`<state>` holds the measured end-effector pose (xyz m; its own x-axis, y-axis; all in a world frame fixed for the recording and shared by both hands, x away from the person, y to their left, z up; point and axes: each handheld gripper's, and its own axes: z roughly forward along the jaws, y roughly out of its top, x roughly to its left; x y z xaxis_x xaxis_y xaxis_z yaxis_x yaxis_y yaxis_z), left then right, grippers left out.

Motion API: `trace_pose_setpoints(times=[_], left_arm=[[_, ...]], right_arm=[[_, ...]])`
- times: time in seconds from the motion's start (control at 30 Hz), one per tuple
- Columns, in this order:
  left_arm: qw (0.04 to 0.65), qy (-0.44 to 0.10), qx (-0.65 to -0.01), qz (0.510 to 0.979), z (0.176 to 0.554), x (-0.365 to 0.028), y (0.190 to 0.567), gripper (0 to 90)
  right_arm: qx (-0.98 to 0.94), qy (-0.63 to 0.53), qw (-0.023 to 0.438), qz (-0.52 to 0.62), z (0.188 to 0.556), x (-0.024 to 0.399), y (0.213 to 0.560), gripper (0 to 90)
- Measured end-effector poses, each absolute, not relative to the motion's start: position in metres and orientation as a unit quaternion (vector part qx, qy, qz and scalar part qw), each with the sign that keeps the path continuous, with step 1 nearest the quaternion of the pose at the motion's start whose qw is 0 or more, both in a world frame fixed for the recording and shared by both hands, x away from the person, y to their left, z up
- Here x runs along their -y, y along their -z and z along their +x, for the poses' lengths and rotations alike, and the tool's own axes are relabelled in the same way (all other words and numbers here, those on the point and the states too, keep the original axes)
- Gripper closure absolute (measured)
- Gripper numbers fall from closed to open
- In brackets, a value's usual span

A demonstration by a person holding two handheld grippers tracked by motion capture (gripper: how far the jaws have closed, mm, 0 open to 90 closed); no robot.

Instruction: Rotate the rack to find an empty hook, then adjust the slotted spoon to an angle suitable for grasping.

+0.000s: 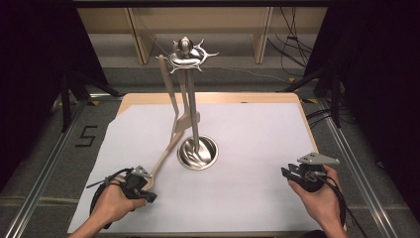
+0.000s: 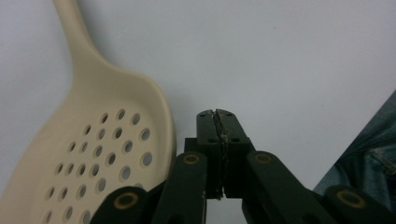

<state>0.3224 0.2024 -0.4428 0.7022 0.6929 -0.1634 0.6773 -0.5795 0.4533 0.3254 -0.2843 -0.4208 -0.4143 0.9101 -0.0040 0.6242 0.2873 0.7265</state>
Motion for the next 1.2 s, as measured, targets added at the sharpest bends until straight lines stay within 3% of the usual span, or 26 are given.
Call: trace_pose_setpoints(times=[0.13, 0.53, 0.87, 1.2], left_arm=[[0.265, -0.008, -0.38, 0.886, 0.327, -0.203, 0.437, 82.4], [0.332, -0.052, -0.418, 0.844, 0.346, -0.21, 0.413, 70.8], [0.345, -0.13, -0.421, 0.829, 0.368, -0.224, 0.397, 59.5], [0.349, -0.137, -0.439, 0.816, 0.373, -0.23, 0.396, 55.3]], right_arm=[[-0.768, -0.333, 0.208, 0.506, 0.325, 0.283, 0.419, 67.0], [-0.766, -0.338, 0.214, 0.503, 0.327, 0.289, 0.422, 66.5], [-0.766, -0.335, 0.215, 0.504, 0.327, 0.294, 0.422, 66.4], [-0.759, -0.342, 0.21, 0.513, 0.327, 0.29, 0.421, 66.4]])
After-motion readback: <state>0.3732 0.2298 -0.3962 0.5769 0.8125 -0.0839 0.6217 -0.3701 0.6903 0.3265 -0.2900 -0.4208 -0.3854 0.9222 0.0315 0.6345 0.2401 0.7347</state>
